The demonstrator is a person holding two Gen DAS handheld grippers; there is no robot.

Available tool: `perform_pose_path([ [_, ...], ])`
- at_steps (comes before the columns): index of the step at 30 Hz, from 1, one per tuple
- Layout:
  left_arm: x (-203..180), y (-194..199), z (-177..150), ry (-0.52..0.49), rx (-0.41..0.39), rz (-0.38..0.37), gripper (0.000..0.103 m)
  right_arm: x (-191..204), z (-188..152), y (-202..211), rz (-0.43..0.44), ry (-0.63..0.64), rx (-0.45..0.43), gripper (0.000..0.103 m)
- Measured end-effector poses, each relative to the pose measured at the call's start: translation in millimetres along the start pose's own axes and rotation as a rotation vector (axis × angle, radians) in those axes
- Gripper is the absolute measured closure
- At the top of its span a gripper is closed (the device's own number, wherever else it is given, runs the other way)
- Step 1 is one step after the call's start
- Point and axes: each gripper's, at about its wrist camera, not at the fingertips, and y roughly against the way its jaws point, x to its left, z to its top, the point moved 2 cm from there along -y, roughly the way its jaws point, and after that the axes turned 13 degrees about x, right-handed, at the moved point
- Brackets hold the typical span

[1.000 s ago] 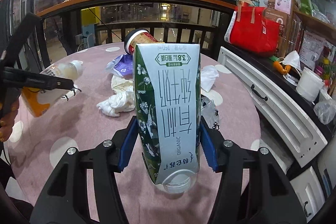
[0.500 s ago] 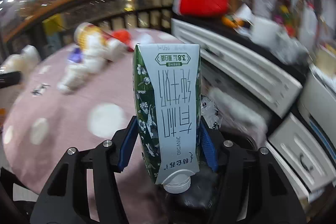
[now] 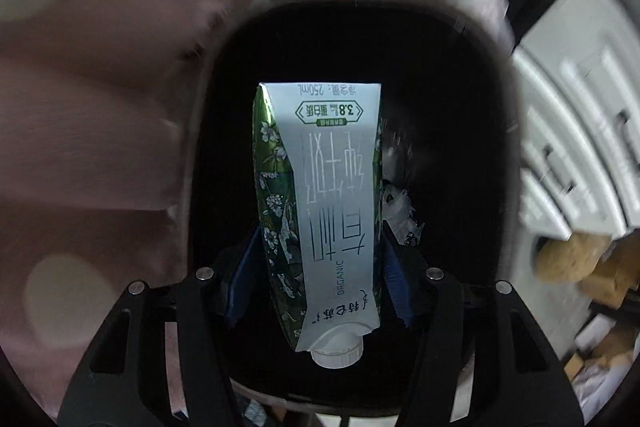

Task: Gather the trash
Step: 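Drop the carton and the bottle into the black bin, opening both tools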

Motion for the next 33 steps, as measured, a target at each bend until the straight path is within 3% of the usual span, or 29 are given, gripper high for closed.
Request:
perform_pose_path([
  [5,-25.9,-22.1,4.4,-0.041,0.050,-0.030,0.041,-2.7,10.2,-26.2,0.007,-0.013,0.054,0.045],
  [8,-39.4,-36.9,6.6,-0.059,0.084,-0.047,0.041,-7.5,5.9,-28.2,0.006,-0.027,0.042,0.028],
  [14,-65.5,-66.5,9.4,-0.105,0.138,-0.062,0.041,-23.0,-30.9,22.3,-0.014,-0.033,-0.135,0.026],
  [21,-96.8,-124.3,5.1,-0.159,0.235,-0.035,0.041,-83.1,-97.5,90.7,-0.207,-0.219,-0.398,0.016],
  [26,-116.0,-179.7,-0.6,-0.185,0.343,-0.001,0.041,-140.6,-124.8,101.0,-0.178,-0.340,-0.459,0.016],
  [33,-118.3,-241.3,-9.6,-0.194,0.437,0.086,0.041,-160.7,-149.2,104.7,-0.154,-0.422,-0.504,0.016],
])
